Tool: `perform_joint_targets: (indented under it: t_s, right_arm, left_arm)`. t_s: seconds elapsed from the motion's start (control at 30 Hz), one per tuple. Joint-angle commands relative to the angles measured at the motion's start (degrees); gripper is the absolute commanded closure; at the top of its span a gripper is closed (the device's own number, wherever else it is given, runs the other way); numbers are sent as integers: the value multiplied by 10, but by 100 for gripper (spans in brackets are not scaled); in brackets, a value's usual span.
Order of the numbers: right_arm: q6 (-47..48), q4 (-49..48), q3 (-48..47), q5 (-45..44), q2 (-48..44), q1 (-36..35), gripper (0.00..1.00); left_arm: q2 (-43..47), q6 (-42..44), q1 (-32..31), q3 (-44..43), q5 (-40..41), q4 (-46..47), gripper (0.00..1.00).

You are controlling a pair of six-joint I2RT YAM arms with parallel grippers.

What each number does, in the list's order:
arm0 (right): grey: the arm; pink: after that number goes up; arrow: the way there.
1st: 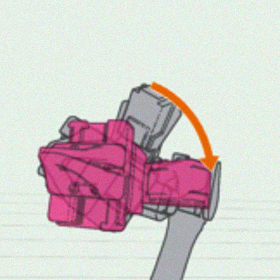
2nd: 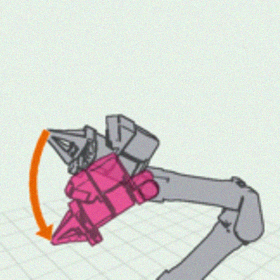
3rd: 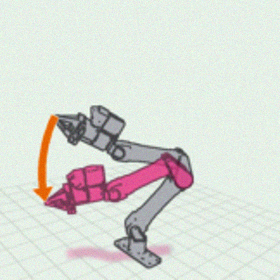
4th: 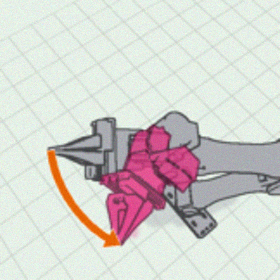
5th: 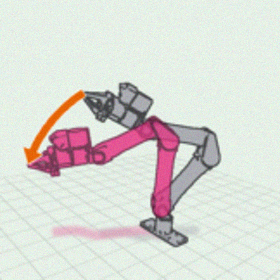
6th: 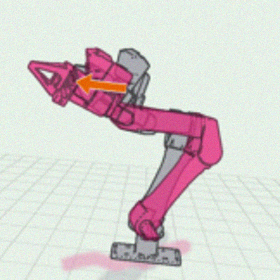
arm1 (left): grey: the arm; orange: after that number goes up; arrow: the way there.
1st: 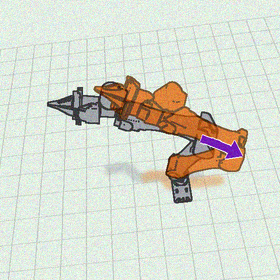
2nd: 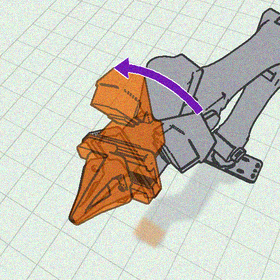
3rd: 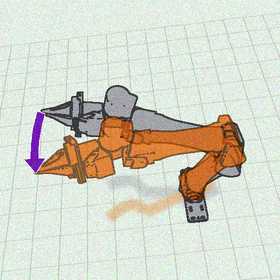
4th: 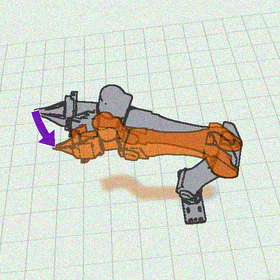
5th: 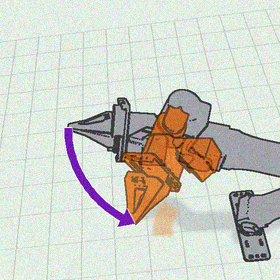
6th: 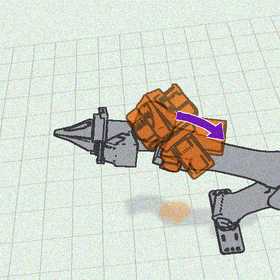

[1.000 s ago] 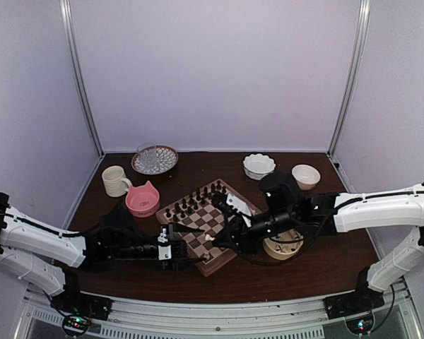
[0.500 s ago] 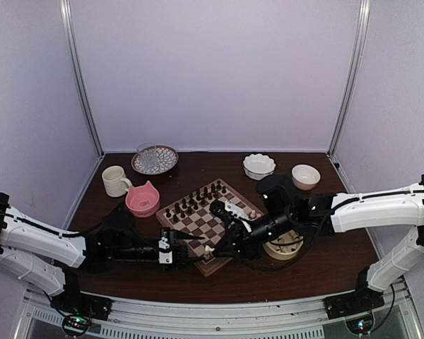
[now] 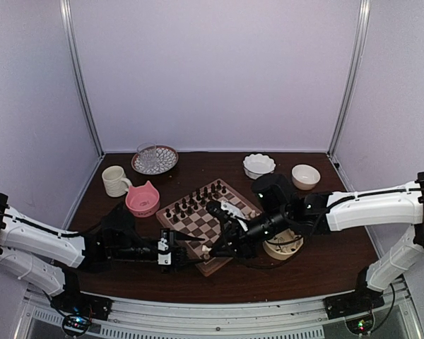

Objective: Set up the chess pieces on the board
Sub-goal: Pass from the right arm to the left

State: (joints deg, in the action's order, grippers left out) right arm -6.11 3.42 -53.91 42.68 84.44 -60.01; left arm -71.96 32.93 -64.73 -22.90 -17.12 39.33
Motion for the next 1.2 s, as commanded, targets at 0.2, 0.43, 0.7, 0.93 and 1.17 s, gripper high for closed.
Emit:
perform_joint_targets:
  t_s: [0.2,0.43,0.7,0.93,1.17]
  right_arm:
    - [-13,-11,-21,12,20,2,100]
    - [-20,-23,-17,9,21,2,100]
    - [-29,-45,-5,10,10,2,98]
    - [-39,-84,16,-15,-7,2,74]
    - [-72,-203,95,-88,-50,6,48]
  left_arm:
    - [10,5,-8,-12,-15,13,62]
    - [10,6,-9,-13,-15,9,82]
    - [12,2,-9,-15,-8,8,93]
    - [13,-47,-9,-14,37,34,100]
    - [-10,-115,-9,12,114,149,100]
